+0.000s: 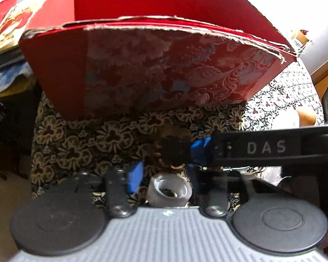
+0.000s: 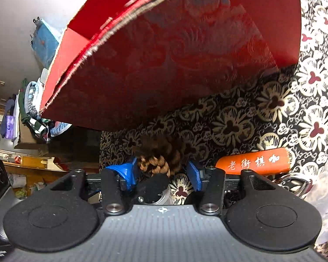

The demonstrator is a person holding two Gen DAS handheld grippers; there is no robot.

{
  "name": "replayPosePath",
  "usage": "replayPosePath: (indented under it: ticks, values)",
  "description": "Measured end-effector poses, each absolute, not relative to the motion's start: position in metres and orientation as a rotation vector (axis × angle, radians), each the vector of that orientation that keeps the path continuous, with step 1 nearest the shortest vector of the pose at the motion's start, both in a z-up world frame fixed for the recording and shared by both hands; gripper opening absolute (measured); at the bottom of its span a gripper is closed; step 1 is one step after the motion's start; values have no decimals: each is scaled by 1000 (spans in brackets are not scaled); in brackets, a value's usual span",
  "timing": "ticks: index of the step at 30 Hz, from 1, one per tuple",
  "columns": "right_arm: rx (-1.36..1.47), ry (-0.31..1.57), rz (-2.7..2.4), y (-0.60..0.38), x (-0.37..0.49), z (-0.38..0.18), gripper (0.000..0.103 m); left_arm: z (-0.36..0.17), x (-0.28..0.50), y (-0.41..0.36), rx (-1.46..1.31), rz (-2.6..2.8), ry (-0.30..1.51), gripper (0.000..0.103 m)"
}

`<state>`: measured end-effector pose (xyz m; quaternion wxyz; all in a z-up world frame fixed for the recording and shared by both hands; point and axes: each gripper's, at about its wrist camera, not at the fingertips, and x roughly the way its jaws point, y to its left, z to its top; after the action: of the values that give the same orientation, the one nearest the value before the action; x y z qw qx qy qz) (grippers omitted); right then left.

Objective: Organize rigid objects
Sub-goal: 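Lift the pine cone with the right gripper and carry it over the red box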

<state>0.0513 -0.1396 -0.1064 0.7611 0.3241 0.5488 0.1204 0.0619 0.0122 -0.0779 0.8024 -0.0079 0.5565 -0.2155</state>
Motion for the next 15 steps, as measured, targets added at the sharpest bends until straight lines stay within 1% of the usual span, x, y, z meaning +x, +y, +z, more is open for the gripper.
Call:
replayPosePath:
  ticks: [1, 2, 4, 5, 7, 11, 15]
  values:
    - [714, 1185, 274, -141, 49, -106, 26, -79, 62, 11, -14, -464, 1192, 22]
    - [720, 1175, 284, -142, 47, -105, 25, -80, 62, 10, -11, -468, 1192, 18]
    - [713, 1147, 305, -144, 44, -99, 17, -78, 59, 9, -3, -469, 1180, 17]
    - [713, 1134, 313, -145, 41, -94, 16, -76, 58, 7, -6, -482, 1174, 14]
    - [720, 1102, 324, -152, 34, -86, 12, -67, 54, 5, -3, -515, 1150, 13]
    - [706, 1056, 308, -166, 26, -75, 10, -47, 42, -10, 43, -580, 1081, 13]
    - [670, 1031, 261, -172, 21, -74, 8, -49, 41, -13, 66, -593, 1070, 13]
